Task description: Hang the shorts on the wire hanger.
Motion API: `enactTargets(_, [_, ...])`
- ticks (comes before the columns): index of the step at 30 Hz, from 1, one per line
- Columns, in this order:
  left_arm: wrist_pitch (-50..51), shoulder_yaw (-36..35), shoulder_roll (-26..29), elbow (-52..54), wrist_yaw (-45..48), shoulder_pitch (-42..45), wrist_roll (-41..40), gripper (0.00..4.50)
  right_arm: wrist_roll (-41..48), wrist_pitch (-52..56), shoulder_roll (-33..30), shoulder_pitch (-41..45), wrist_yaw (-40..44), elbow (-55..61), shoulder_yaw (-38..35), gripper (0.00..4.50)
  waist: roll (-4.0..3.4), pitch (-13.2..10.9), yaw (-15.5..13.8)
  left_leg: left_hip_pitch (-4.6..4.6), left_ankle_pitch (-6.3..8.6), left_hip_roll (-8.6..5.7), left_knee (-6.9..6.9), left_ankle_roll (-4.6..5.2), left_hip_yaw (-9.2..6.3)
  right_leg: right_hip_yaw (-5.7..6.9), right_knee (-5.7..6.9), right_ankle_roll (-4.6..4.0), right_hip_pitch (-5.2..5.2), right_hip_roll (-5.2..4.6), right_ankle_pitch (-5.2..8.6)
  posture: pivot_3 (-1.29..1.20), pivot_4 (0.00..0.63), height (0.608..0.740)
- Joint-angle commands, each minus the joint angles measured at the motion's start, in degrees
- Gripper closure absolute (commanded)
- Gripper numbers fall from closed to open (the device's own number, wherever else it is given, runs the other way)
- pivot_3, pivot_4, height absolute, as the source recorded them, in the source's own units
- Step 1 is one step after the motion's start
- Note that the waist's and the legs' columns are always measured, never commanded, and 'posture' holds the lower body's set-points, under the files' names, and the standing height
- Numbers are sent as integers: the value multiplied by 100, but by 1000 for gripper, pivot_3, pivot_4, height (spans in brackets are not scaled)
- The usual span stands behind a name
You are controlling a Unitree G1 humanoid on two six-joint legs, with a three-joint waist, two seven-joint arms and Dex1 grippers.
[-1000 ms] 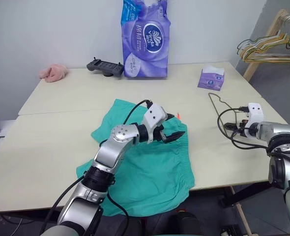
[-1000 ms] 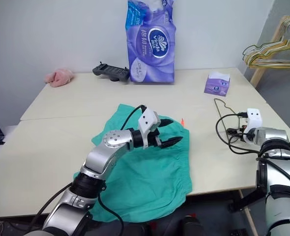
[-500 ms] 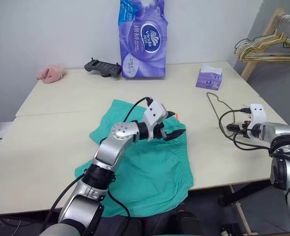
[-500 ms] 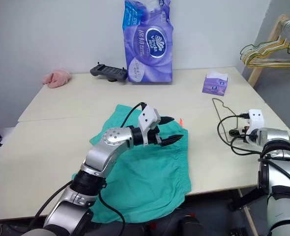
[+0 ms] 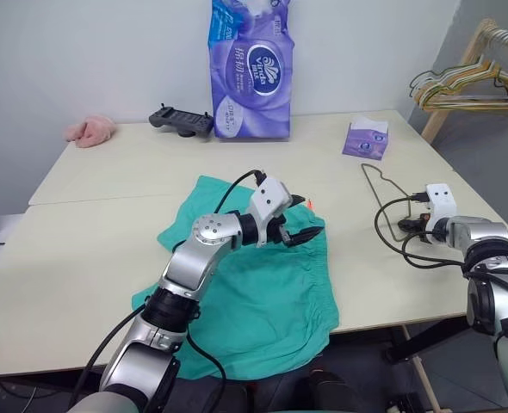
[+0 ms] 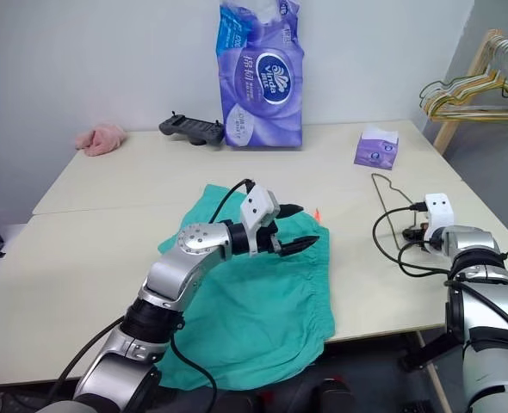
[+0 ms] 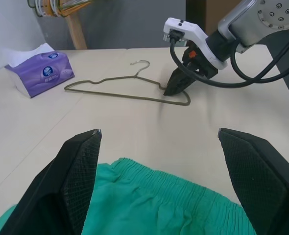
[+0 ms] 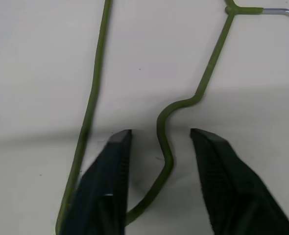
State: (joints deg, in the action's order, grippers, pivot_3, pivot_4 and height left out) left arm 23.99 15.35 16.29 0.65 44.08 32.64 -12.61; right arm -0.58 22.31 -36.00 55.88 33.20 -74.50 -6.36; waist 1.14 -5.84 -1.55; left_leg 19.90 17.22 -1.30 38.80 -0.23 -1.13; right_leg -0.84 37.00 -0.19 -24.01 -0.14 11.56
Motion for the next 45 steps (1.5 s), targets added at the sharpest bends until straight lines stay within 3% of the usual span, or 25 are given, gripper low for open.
enactTargets(1, [24,-145,1,256,-72,51,-33,445,-39,67,-1,30,-17,-91,-21,3768,0,0,-2,0,0,0,0,0,0,0,0,0,0,0,0,167,41,740])
enactTargets(3, [35,-149,2,254,-81,64,-36,445,-74,54,-7,27,-6,-91,-19,4408,-1,1,-3,0,0,0,0,0,0,0,0,0,0,0,0,168,40,740])
enactTargets(4, [34,-151,4,247,-85,71,-38,445,-97,33,-13,24,0,-88,-9,4465,-1,1,-4,0,0,0,0,0,0,0,0,0,0,0,0,167,40,740])
enactTargets(10, [-41,-199,40,154,-77,131,-39,445,-608,-747,-176,-69,269,51,520,4465,-2,2,-4,-1,0,-2,0,0,0,0,0,0,0,0,0,158,37,740])
enactTargets(15, [-187,-723,117,-370,-194,707,-158,445,-1380,-2273,-881,-30,-9,476,1200,4465,-6,1,-42,4,0,-11,2,0,-2,2,1,3,-10,1,0,123,31,740])
enactTargets(20, [-179,-1209,281,-1084,66,1483,-391,445,-2731,-4360,-1761,83,-1047,980,2230,4465,-7,2,25,2,0,-10,-1,0,8,-4,-4,9,-12,3,3,87,25,740])
enactTargets(23, [-164,-1384,438,-1589,404,1992,-532,445,-4041,-5530,-2367,234,-2365,1393,3060,4465,-8,3,90,1,0,-7,-8,-1,19,-16,-3,23,-16,3,12,59,14,740])
enactTargets(30, [-140,-1167,685,-2527,1357,2673,-481,445,-5525,-6629,-2717,318,-4170,1847,3890,4465,-8,4,186,1,-9,-6,-10,-19,28,-23,-3,8,-19,6,8,49,1,740])
enactTargets(35, [-527,-829,759,-3111,1715,2751,-57,445,-5687,-7007,-2713,356,-4541,2155,3846,4465,-9,4,185,1,-12,-10,-9,-25,27,-24,-4,9,-19,12,8,42,0,740])
enactTargets(45, [-1318,-508,645,-3631,1968,2641,497,445,-5331,-7570,-2605,383,-4114,3131,3516,4465,-9,4,189,1,0,-9,-6,-4,27,-24,-2,10,-19,12,6,27,0,740])
